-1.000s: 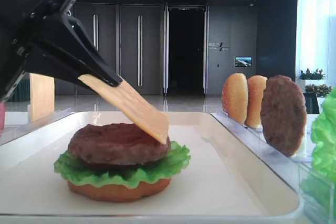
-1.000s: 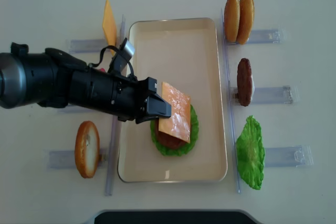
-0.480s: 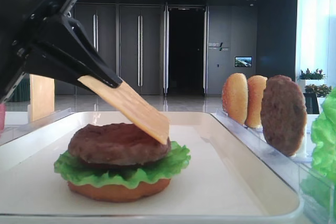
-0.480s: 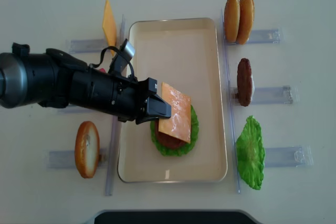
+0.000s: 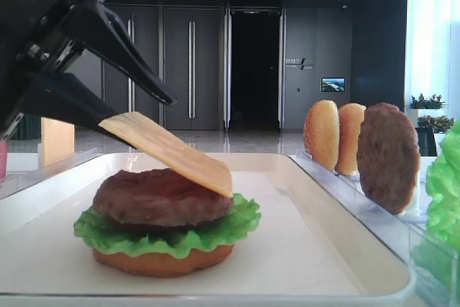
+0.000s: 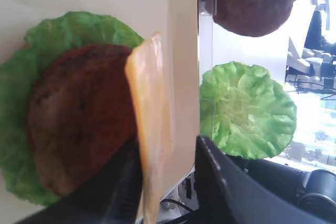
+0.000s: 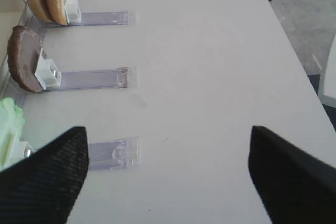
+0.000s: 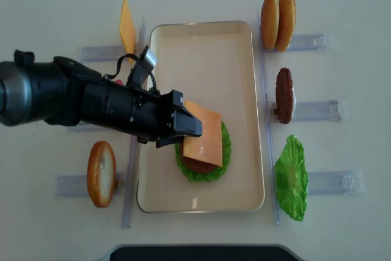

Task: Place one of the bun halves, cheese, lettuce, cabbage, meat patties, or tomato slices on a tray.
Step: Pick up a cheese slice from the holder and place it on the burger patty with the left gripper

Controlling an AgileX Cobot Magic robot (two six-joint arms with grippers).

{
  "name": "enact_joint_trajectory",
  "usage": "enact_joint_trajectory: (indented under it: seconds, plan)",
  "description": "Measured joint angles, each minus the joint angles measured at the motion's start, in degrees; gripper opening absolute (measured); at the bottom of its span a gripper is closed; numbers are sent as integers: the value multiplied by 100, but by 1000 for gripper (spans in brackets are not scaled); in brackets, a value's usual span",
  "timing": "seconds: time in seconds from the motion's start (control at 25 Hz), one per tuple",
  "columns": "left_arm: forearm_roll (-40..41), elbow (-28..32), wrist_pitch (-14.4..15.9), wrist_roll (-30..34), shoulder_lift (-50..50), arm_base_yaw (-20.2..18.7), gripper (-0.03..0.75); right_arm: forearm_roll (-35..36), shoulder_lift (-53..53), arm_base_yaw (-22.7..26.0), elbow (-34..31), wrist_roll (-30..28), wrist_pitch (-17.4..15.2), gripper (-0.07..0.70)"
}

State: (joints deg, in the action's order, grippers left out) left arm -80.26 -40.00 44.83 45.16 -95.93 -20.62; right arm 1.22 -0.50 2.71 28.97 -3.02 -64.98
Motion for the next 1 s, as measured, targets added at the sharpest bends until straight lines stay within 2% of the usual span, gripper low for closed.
enact_joint_trajectory:
  seconds: [0.36,0.52,1.0]
  plan:
    - [585,0,80,-731,0,0,416,0,0,0,0,0,0,587]
    - [666,0,163,-821,0,0,461,0,0,0,0,0,0,587]
    - [963,0,287,-1026,0,0,485,0,0,0,0,0,0,587]
